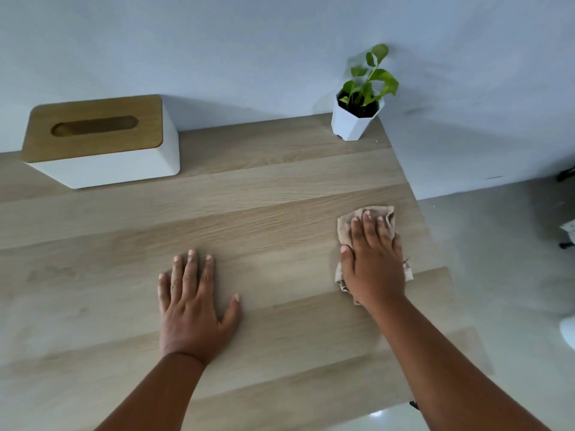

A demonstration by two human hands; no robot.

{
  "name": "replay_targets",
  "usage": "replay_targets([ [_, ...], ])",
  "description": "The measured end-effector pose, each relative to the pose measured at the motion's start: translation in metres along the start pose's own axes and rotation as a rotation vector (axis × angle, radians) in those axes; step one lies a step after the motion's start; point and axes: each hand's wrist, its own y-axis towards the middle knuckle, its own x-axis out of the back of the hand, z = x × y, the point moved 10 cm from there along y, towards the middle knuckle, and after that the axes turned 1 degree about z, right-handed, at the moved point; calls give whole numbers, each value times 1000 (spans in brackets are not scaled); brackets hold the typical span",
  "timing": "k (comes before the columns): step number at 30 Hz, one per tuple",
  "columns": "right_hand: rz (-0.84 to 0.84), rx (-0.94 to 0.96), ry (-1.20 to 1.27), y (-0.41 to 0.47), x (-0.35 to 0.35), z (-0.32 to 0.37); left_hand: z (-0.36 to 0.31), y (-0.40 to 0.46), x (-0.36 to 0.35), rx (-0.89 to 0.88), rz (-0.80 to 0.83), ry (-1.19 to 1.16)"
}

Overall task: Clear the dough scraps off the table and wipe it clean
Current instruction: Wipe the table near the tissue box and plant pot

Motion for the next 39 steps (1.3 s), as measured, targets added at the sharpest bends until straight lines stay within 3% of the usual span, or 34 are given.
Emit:
replay_targets([
  [3,-5,31,27,-9,0,34,-2,0,1,2,13,-9],
  [9,-15,285,29,-86,-19,88,-2,1,5,12,28,-16],
  [16,-32,445,2,-154,-32,58,-3,0,9,28,55,-42],
  [24,-50,368,-36,-167,-15,-32,-2,-1,7,23,36,-57],
  [29,-27,206,-55,-160,-5,-95,-2,-1,6,22,37,-46],
  [39,17,176,-46,-158,-1,-98,-4,-1,11,43,70,-72],
])
